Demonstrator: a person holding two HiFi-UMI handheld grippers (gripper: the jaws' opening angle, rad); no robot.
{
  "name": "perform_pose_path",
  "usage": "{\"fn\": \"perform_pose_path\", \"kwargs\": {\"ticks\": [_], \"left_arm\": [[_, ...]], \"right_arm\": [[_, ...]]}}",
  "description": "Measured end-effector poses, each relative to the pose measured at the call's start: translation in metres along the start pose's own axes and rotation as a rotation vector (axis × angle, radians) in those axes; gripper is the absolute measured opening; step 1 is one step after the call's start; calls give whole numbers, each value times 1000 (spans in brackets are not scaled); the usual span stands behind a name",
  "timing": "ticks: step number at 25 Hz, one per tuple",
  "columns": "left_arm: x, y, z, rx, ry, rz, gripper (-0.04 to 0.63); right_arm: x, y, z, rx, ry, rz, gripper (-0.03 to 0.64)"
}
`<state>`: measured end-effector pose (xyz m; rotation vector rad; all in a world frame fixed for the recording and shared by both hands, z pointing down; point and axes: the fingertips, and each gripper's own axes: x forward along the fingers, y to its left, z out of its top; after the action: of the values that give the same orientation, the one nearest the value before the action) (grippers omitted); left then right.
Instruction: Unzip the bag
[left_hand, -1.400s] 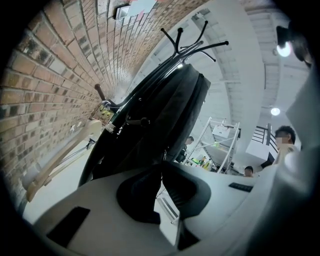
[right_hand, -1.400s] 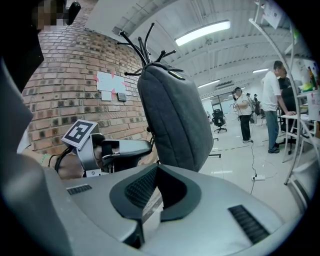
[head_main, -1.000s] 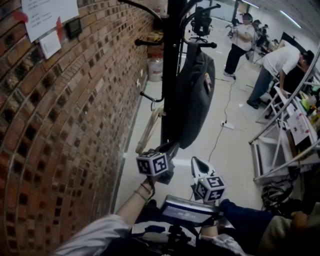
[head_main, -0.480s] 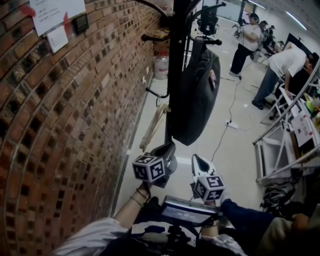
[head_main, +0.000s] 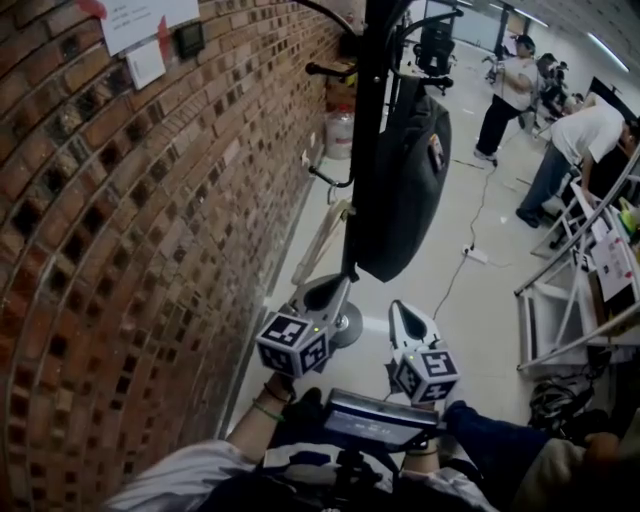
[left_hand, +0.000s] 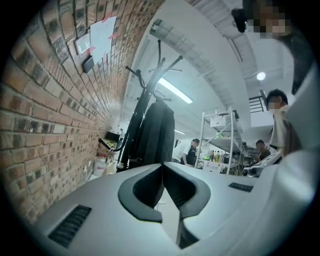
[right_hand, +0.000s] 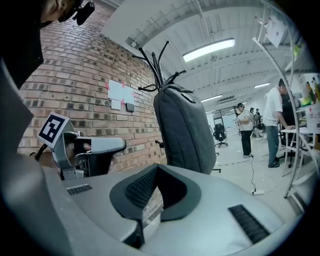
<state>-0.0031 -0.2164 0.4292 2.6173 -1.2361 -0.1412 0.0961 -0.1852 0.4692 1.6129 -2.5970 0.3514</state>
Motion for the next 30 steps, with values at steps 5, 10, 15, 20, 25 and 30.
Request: {"fn": "perform_pose_path", "kwargs": {"ticks": [5,10,15,20,25,30], "left_arm": [[-21,1,-9,-9,-9,45,13],[-36,-1,-18,-4,8,73,14],[-43,-8,-20,1,15,72,13],[-46,-8,-23,-13,26,83,14],[-45,-8,-23,-14,22,84,14],[-43,-8,-24,-10,26,84,14]], "right_arm": [[-12,13,-1,-13,1,18,-9],[-21,27,4,-13,-17,35,-9],[-26,28,-1,-35,-5,24,-9],[-28,31,1,-42,-10,30,-9],[-29,32,6,-43,-15,30,-9],[-28,29,2,-48,-10,32,-9]]}}
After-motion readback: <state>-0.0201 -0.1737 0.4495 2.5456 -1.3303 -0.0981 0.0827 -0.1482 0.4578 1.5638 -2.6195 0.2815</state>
